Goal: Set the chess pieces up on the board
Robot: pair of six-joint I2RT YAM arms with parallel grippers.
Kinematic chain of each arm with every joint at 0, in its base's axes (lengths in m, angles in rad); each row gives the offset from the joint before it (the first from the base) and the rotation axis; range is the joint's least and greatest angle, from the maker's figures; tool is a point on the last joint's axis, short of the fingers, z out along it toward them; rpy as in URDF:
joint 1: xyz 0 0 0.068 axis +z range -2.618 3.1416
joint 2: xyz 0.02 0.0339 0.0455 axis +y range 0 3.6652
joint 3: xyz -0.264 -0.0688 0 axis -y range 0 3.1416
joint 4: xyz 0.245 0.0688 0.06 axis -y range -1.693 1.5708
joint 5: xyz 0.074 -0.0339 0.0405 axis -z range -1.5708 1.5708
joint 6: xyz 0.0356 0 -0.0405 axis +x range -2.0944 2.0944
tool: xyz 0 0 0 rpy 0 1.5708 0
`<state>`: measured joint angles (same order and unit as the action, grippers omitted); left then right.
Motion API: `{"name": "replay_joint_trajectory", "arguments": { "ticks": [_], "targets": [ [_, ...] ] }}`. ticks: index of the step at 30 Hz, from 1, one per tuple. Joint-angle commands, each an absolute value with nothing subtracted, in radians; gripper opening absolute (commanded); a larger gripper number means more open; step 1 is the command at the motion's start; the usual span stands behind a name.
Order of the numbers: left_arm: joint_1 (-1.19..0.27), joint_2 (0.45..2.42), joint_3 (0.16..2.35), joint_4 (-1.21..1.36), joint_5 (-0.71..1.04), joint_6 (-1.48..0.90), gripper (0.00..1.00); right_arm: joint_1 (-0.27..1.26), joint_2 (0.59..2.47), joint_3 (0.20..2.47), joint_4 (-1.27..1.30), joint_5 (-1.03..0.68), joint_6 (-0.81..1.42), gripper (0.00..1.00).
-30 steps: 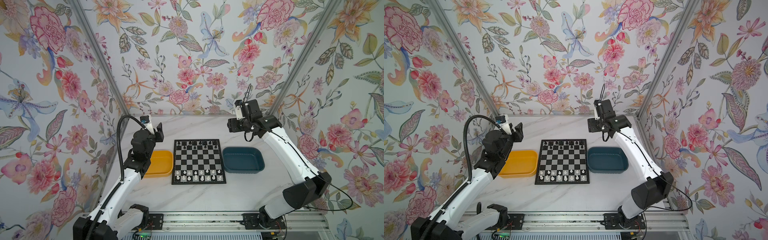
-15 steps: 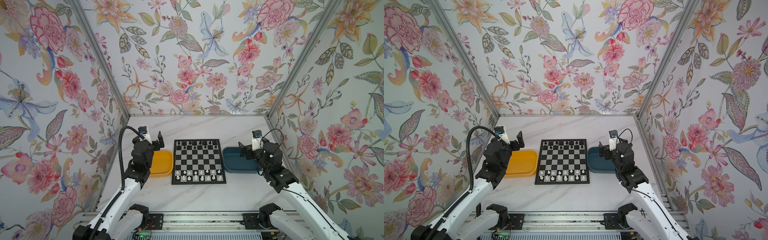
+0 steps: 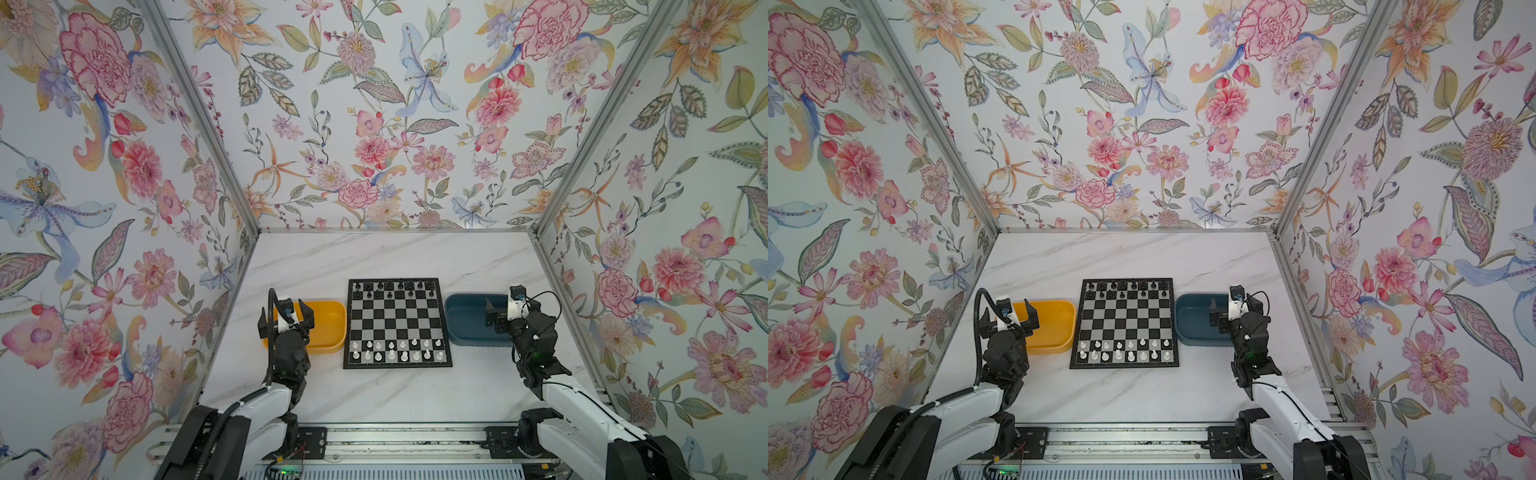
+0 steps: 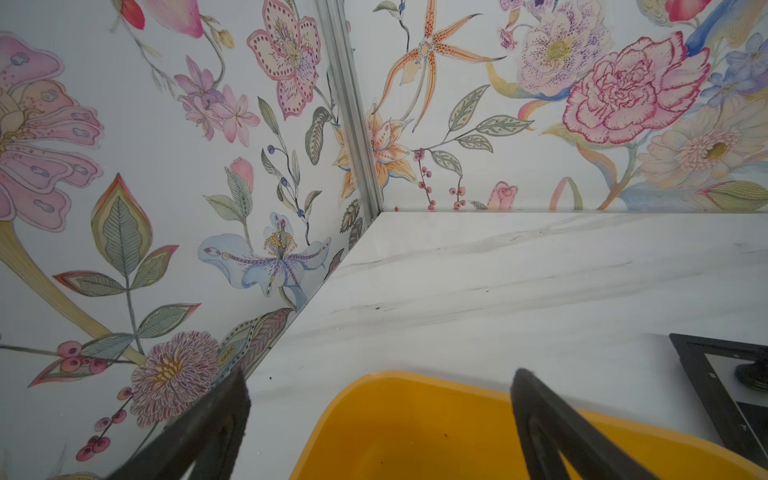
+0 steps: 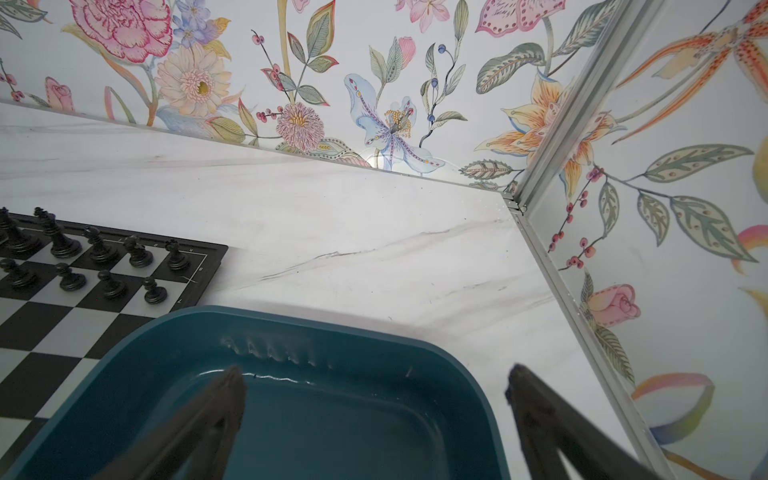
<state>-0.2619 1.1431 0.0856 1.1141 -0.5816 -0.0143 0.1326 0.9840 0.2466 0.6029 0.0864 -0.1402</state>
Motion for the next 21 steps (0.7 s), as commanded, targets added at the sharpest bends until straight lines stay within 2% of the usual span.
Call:
{"name": "replay_joint_trajectory", "arguments": {
  "ticks": [1, 8, 15, 21],
  "targets": [
    [-0.268, 1.258, 0.065, 1.451, -0.634, 0.063, 0.99, 0.096, 1.065, 0.223, 0.801, 0.022, -0.103, 0.99],
    [-0.267, 1.597, 0.056, 1.788, -0.626, 0.122, 0.99, 0.058, 1.280, 0.222, 0.990, -0.014, -0.084, 0.99],
    [-0.263, 1.593, 0.056, 1.774, -0.588, 0.123, 0.99, 0.049, 1.420, 0.245, 1.077, -0.033, -0.097, 0.99],
    [-0.243, 1.597, 0.036, 1.791, -0.500, 0.111, 0.99, 0.044, 1.556, 0.220, 1.259, -0.035, -0.094, 0.99]
  ]
}}
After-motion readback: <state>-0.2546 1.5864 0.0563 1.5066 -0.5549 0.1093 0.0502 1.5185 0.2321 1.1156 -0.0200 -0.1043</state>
